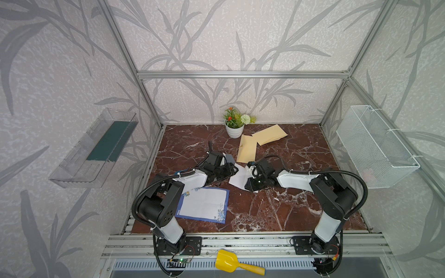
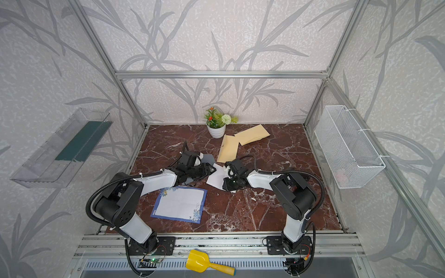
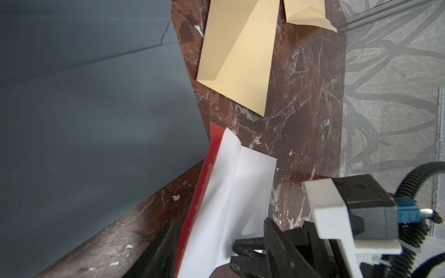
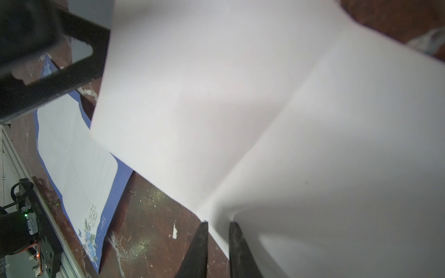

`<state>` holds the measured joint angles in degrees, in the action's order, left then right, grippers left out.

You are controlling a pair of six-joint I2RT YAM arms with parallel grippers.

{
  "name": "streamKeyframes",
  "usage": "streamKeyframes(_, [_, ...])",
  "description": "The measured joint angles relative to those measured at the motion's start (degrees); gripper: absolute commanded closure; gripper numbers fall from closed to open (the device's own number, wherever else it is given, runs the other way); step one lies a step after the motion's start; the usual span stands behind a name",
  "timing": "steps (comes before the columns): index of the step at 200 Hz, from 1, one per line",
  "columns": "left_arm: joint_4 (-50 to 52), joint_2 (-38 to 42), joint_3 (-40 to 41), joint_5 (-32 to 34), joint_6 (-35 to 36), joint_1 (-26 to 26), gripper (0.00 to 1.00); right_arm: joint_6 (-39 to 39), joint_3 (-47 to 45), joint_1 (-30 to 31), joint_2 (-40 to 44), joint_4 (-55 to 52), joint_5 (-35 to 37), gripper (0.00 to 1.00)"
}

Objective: Fold the letter paper in half and place it into the envelope
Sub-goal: Fold the letter paper at the center of the board.

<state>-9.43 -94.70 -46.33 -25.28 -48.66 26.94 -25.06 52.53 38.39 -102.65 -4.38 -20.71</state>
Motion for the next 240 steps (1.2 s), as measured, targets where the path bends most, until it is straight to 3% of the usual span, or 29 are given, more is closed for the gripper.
streamKeyframes(89, [-9.0,0.0,2.0,-3.9,-5.8,0.1,0.43,0.0,0.5,-0.8,-0.5,0.5,-0.8,0.81])
streamKeyframes(190, [-9.5,0.2,2.4,-4.4,-6.6,0.5,0.43,2.5,1.8,-7.0,6.8,-5.6,3.3,0.81])
streamKeyframes(240, [-9.4,0.2,2.3,-4.5,-6.6,1.6,0.43,2.6,-1.4,-9.3,5.3,-6.2,4.0,0.81])
